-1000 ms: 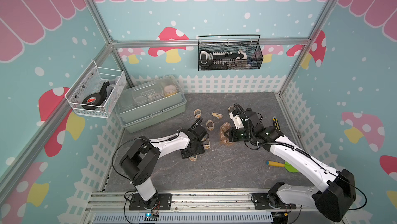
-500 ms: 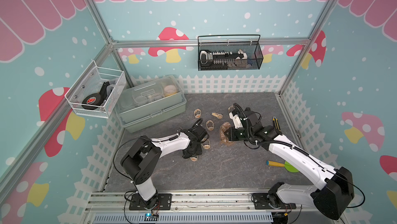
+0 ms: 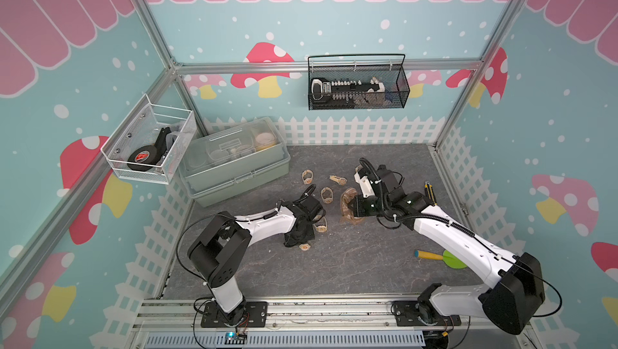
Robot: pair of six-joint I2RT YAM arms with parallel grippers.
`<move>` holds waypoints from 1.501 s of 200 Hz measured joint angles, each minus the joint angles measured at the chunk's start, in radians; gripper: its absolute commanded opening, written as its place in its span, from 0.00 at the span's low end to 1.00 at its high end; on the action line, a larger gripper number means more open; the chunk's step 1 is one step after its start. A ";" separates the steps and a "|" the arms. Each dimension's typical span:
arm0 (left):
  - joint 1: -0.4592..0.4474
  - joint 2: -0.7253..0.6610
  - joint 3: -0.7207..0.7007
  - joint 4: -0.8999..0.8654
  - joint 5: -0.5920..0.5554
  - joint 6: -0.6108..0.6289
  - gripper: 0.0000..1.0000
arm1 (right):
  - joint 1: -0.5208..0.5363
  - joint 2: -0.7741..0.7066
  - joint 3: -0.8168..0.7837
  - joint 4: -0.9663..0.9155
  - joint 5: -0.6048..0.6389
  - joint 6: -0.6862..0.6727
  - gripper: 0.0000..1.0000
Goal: Wipe the watch dial
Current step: Pick up the watch at the center of the board.
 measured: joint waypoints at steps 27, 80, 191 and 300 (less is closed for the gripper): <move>0.006 0.000 0.001 0.000 0.006 0.006 0.00 | 0.000 0.008 0.008 0.001 0.000 -0.003 0.00; 0.061 -0.002 0.011 0.000 0.019 0.008 0.00 | 0.000 0.040 0.036 0.006 -0.003 -0.008 0.00; 0.194 -0.134 0.093 0.063 0.029 -0.062 0.00 | 0.017 0.219 0.211 0.029 -0.072 -0.013 0.00; 0.264 -0.284 0.050 0.311 0.010 -0.215 0.00 | 0.105 0.344 0.312 0.058 -0.145 0.027 0.00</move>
